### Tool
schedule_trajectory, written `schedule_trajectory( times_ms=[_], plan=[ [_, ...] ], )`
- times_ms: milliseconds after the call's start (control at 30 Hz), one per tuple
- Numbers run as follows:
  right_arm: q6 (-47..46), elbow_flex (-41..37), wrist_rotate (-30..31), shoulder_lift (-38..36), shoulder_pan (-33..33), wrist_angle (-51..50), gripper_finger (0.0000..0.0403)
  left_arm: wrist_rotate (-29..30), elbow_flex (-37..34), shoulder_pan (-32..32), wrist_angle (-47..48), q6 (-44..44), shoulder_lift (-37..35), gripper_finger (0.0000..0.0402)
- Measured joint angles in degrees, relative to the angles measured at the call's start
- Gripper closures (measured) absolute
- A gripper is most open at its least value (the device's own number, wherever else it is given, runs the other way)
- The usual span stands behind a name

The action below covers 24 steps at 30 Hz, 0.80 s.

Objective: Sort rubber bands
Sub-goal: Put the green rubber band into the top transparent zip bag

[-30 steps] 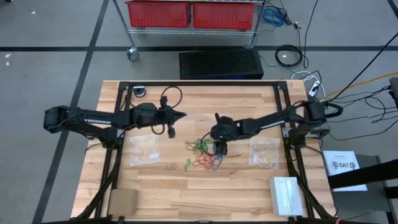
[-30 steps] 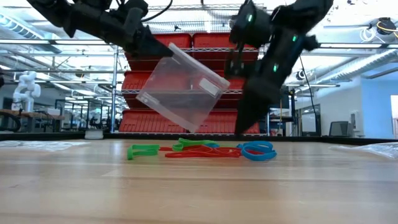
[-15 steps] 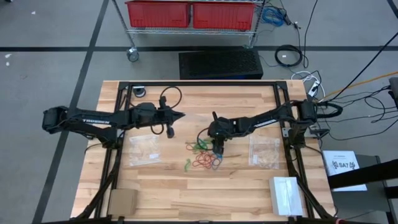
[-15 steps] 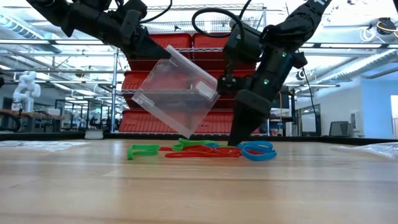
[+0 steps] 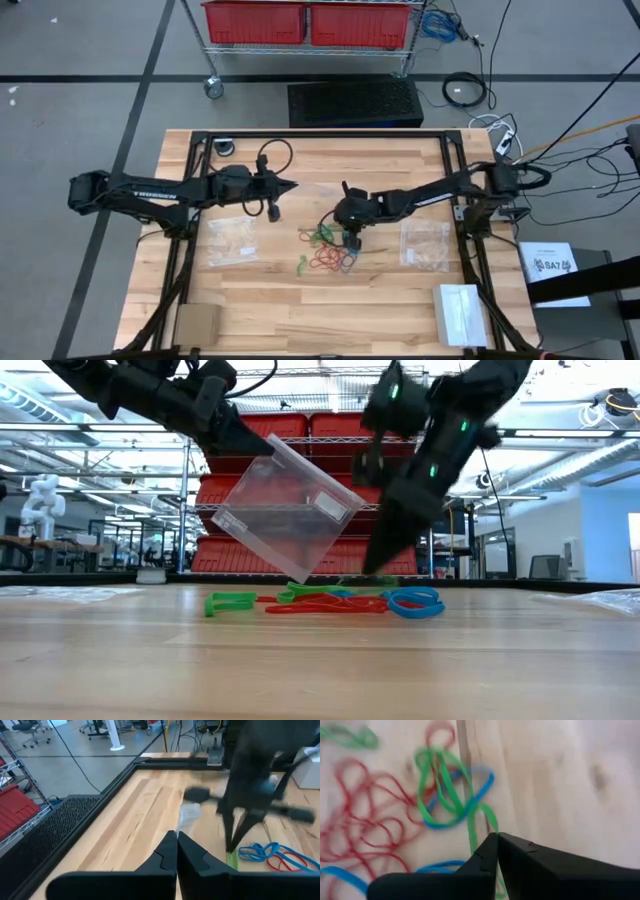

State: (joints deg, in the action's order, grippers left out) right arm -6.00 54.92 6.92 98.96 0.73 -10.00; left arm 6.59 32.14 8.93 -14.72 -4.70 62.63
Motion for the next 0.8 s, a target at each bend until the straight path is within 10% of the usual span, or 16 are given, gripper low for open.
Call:
schedule_trajectory(
  times_ms=[500, 800],
  plan=[
    [15.39, 2.56, 29.47, -11.85, 7.45, 3.87, 0.0402, -0.50, 0.00, 0.00, 1.92, 3.79, 0.00, 0.0402],
    [23.32, 9.25, 34.06, -10.82, 6.61, 3.21, 0.0403, -2.03, 0.00, 0.00, 1.96, 4.41, 0.02, 0.0402]
  ],
)
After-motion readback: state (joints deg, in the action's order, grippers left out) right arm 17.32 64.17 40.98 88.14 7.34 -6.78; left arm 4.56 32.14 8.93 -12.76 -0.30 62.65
